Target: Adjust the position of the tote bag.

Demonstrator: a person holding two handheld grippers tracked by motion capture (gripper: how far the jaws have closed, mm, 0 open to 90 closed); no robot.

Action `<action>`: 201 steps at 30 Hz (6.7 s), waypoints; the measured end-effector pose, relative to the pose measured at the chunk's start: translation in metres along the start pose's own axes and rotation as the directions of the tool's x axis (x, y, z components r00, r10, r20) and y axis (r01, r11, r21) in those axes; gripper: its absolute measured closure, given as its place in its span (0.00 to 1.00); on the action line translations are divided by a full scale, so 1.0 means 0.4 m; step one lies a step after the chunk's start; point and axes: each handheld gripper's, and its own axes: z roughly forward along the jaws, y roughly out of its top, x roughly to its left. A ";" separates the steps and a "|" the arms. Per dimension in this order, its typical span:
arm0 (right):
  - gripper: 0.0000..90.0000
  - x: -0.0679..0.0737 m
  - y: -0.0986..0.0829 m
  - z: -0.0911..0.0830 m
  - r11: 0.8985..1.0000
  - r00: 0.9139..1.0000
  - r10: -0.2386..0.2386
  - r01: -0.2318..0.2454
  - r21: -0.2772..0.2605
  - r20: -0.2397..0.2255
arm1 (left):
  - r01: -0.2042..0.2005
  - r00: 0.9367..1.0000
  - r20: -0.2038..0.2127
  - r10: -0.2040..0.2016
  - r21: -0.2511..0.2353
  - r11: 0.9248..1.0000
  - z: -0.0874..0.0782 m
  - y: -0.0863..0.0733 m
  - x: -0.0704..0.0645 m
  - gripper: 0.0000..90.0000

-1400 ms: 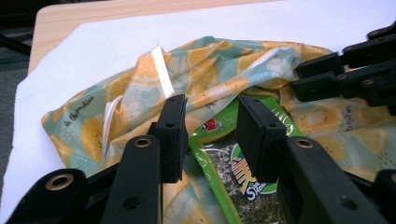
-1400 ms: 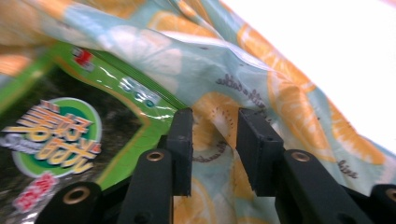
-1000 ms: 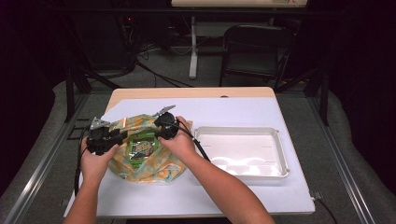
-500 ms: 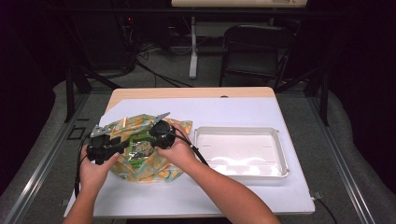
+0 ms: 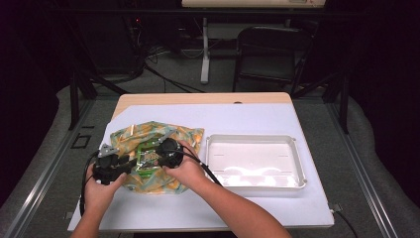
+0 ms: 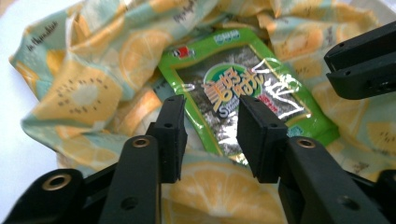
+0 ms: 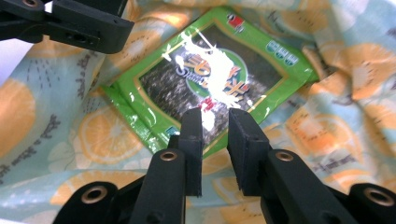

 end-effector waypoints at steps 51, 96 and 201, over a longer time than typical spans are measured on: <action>0.77 0.008 -0.120 -0.034 1.000 0.999 0.030 -0.030 0.004 -0.012 | -0.072 0.997 0.006 0.071 0.072 0.995 -0.051 -0.084 -0.010 0.73; 0.79 0.022 -0.115 -0.020 0.998 1.000 -0.006 0.007 0.056 -0.021 | -0.416 0.909 0.075 0.410 0.090 0.905 -0.037 -0.105 -0.179 0.92; 0.77 -0.024 -0.037 0.038 0.988 0.987 0.153 -0.152 -0.028 0.043 | 0.128 0.991 0.031 -0.130 0.056 0.990 0.069 0.067 0.026 0.58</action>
